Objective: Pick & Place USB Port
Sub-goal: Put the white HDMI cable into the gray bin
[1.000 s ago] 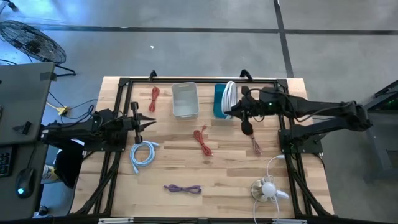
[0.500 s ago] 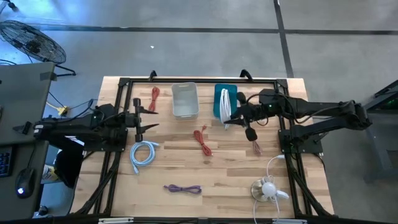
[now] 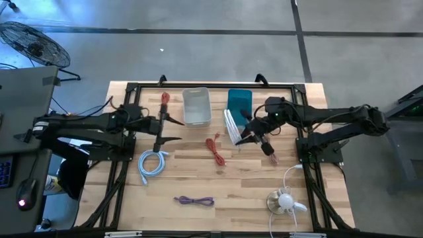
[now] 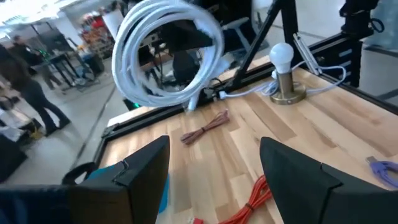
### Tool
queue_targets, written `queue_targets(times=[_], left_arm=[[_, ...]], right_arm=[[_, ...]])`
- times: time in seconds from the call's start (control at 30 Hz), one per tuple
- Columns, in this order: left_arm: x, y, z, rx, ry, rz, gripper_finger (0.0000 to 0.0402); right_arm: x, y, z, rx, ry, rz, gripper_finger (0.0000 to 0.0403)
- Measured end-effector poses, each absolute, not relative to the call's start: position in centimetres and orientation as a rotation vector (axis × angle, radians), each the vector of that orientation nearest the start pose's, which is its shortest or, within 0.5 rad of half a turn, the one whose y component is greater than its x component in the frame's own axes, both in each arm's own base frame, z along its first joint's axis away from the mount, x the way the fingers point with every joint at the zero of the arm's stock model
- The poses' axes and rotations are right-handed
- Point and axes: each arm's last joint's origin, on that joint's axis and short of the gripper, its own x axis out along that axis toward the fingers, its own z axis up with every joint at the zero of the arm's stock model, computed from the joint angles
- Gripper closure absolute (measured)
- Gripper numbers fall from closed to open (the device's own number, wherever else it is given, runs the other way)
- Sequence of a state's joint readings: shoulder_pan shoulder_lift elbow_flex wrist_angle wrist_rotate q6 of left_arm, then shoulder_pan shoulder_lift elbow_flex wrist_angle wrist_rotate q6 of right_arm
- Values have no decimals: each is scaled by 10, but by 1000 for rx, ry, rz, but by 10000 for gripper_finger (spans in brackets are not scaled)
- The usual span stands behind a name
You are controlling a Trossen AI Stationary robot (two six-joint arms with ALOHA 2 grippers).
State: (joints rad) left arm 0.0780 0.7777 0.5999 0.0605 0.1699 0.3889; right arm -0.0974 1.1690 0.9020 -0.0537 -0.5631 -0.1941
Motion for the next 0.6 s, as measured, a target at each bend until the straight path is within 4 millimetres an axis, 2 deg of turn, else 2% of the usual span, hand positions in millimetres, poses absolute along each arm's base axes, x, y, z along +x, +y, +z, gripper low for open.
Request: queue_targets(times=[0.33,0.6], left_arm=[[227,13,315,417,136,-135,156],[253,16,331,479,142,-221,156]], right_arm=[[260,8,312,-130,208,588,394],[261,17,313,-156,183,626,394]])
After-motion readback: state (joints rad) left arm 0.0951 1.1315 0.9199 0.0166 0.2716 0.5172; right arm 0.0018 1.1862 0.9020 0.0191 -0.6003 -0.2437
